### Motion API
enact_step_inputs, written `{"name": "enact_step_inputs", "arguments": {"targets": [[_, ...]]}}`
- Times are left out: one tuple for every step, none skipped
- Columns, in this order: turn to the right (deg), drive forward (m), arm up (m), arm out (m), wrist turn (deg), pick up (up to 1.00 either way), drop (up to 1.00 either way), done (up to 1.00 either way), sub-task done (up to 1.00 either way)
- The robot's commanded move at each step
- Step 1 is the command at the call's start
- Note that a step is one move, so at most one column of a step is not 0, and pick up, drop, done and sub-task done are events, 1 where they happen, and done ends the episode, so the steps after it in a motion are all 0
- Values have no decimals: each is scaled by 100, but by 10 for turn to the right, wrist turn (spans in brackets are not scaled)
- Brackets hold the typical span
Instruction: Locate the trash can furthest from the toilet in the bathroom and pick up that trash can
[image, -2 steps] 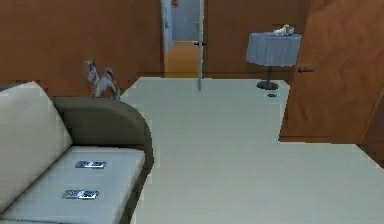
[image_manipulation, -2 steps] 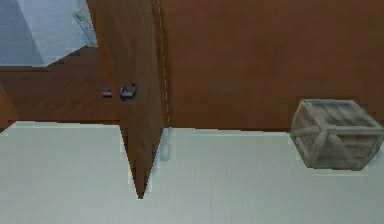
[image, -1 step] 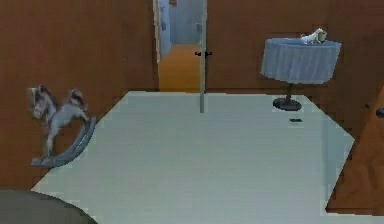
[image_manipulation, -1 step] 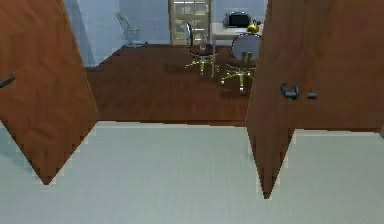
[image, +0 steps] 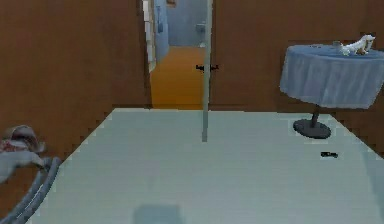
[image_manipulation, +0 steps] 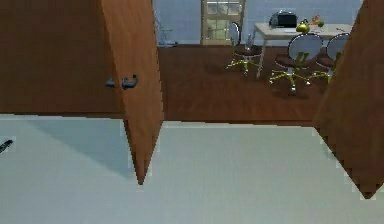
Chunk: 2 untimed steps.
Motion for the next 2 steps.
{"name": "enact_step_inputs", "arguments": {"targets": [[-60,0,0,0,0,0,0,0,0],[0,100,0,0,0,0,0,0,0]]}}
